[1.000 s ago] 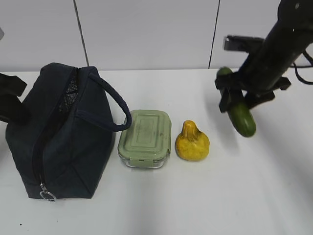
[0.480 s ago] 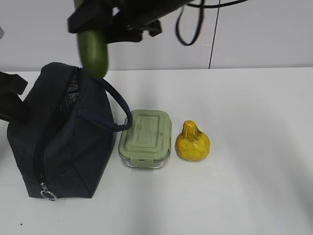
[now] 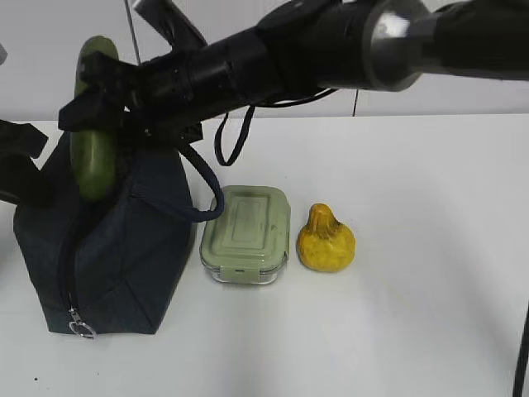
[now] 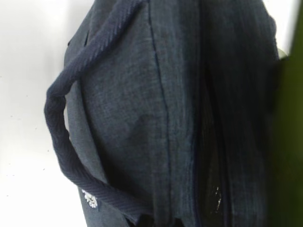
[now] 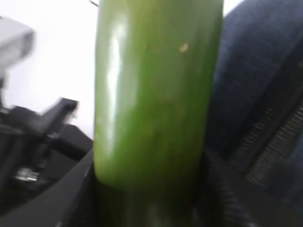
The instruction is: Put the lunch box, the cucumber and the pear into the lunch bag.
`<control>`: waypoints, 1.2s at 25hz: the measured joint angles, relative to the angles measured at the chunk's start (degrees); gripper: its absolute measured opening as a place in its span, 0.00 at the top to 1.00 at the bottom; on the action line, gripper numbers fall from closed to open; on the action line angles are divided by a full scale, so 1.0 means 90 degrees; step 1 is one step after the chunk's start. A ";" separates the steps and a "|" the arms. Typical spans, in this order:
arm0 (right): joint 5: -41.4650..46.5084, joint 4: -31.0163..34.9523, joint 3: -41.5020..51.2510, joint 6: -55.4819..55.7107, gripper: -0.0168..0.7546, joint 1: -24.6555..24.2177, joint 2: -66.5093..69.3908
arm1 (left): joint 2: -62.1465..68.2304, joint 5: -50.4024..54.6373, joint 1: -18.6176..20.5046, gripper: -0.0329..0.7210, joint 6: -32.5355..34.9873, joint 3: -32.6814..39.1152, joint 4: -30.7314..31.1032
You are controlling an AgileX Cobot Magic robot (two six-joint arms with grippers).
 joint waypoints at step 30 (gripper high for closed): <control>0.0920 -0.5315 -0.0641 0.1829 0.21 -0.0129 -0.1069 | 0.0000 -0.0198 0.0000 0.94 0.0000 0.0000 -0.0049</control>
